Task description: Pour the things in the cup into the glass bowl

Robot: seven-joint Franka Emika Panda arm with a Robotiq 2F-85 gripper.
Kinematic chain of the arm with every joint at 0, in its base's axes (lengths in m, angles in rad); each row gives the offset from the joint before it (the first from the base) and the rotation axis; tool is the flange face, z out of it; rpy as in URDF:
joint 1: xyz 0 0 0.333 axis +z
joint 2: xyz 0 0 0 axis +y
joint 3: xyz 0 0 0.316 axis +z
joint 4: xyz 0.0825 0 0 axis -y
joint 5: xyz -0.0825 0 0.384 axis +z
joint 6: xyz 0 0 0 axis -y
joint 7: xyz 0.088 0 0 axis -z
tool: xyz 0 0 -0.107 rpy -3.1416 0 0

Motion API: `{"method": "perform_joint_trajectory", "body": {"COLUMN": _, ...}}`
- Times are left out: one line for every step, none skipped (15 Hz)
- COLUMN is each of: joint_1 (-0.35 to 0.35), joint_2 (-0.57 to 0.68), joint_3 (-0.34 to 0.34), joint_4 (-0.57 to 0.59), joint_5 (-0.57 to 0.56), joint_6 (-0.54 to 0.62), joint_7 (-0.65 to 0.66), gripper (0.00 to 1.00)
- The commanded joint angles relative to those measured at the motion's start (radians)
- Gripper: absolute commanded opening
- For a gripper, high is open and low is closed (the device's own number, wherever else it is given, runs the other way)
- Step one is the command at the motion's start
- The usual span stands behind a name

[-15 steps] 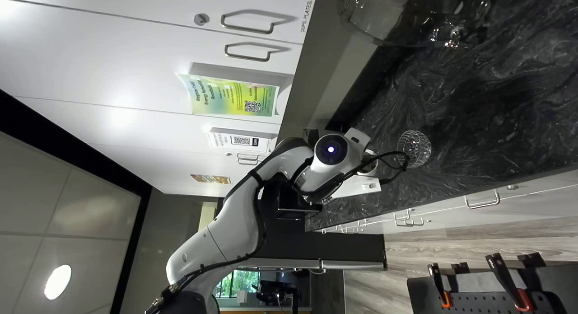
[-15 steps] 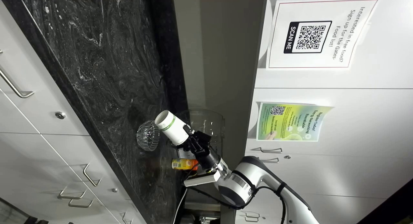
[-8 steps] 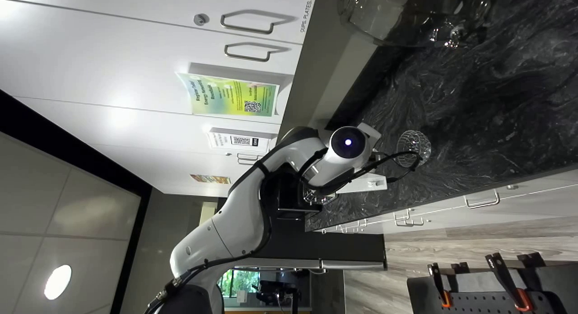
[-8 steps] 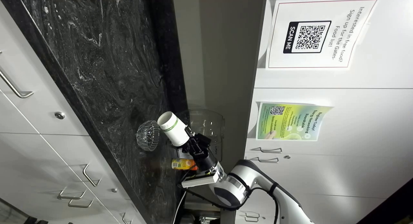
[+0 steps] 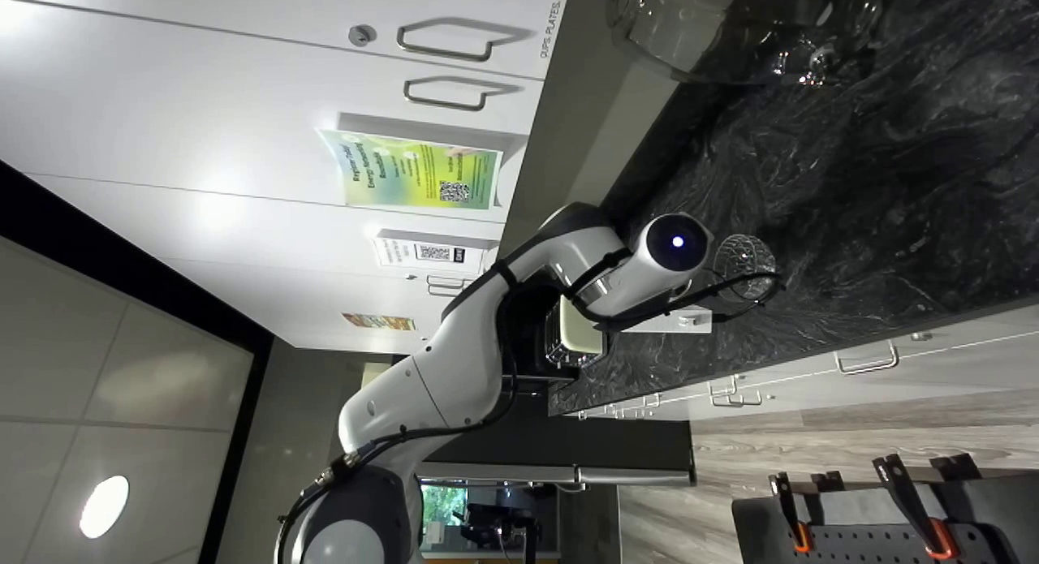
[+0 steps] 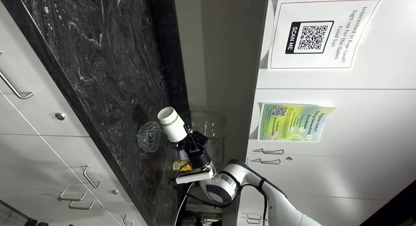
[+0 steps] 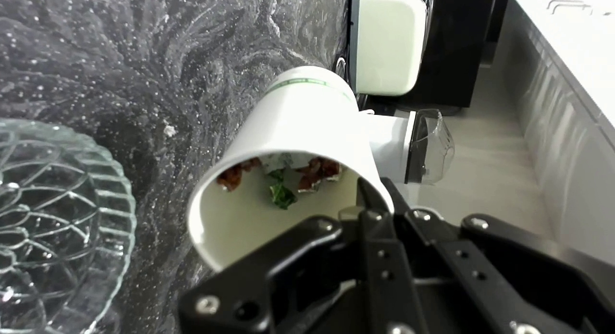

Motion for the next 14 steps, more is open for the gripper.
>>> {"method": "perform_joint_trajectory", "body": {"joint_1": -0.006, "joint_2": 0.061, "joint_3": -0.005, "joint_4": 0.051, "joint_5": 0.031, "joint_6": -0.055, "joint_7": -0.002, "gripper": 0.01}}
{"method": "perform_joint_trajectory", "body": {"joint_1": -0.006, "joint_2": 0.077, "joint_3": -0.004, "joint_4": 0.06, "joint_5": 0.033, "joint_6": -0.059, "joint_7": -0.001, "gripper": 0.01}}
{"method": "perform_joint_trajectory", "body": {"joint_1": -0.006, "joint_2": 0.09, "joint_3": -0.005, "joint_4": 0.068, "joint_5": 0.034, "joint_6": -0.062, "joint_7": 0.0, "gripper": 0.01}}
{"method": "perform_joint_trajectory", "body": {"joint_1": -0.008, "joint_2": 0.104, "joint_3": -0.004, "joint_4": 0.077, "joint_5": 0.034, "joint_6": -0.069, "joint_7": 0.001, "gripper": 0.01}}
{"method": "perform_joint_trajectory", "body": {"joint_1": -0.01, "joint_2": 0.118, "joint_3": -0.004, "joint_4": 0.085, "joint_5": 0.036, "joint_6": -0.076, "joint_7": 0.001, "gripper": 0.01}}
{"method": "perform_joint_trajectory", "body": {"joint_1": -0.013, "joint_2": 0.131, "joint_3": -0.004, "joint_4": 0.093, "joint_5": 0.038, "joint_6": -0.087, "joint_7": -0.001, "gripper": 0.01}}
{"method": "perform_joint_trajectory", "body": {"joint_1": -0.019, "joint_2": 0.144, "joint_3": -0.004, "joint_4": 0.1, "joint_5": 0.042, "joint_6": -0.104, "joint_7": -0.004, "gripper": 0.01}}
{"method": "perform_joint_trajectory", "body": {"joint_1": -0.025, "joint_2": 0.156, "joint_3": -0.004, "joint_4": 0.106, "joint_5": 0.048, "joint_6": -0.124, "joint_7": -0.006, "gripper": 0.01}}
{"method": "perform_joint_trajectory", "body": {"joint_1": -0.031, "joint_2": 0.167, "joint_3": -0.005, "joint_4": 0.113, "joint_5": 0.051, "joint_6": -0.147, "joint_7": -0.004, "gripper": 0.01}}
{"method": "perform_joint_trajectory", "body": {"joint_1": -0.037, "joint_2": 0.177, "joint_3": -0.006, "joint_4": 0.118, "joint_5": 0.058, "joint_6": -0.171, "joint_7": -0.007, "gripper": 0.01}}
{"method": "perform_joint_trajectory", "body": {"joint_1": -0.045, "joint_2": 0.189, "joint_3": -0.007, "joint_4": 0.124, "joint_5": 0.064, "joint_6": -0.197, "joint_7": -0.007, "gripper": 0.01}}
{"method": "perform_joint_trajectory", "body": {"joint_1": -0.052, "joint_2": 0.199, "joint_3": -0.007, "joint_4": 0.129, "joint_5": 0.07, "joint_6": -0.225, "joint_7": -0.007, "gripper": 0.01}}
{"method": "perform_joint_trajectory", "body": {"joint_1": -0.058, "joint_2": 0.208, "joint_3": -0.009, "joint_4": 0.133, "joint_5": 0.075, "joint_6": -0.248, "joint_7": -0.007, "gripper": 0.01}}
{"method": "perform_joint_trajectory", "body": {"joint_1": -0.063, "joint_2": 0.218, "joint_3": -0.01, "joint_4": 0.138, "joint_5": 0.08, "joint_6": -0.269, "joint_7": -0.005, "gripper": 0.01}}
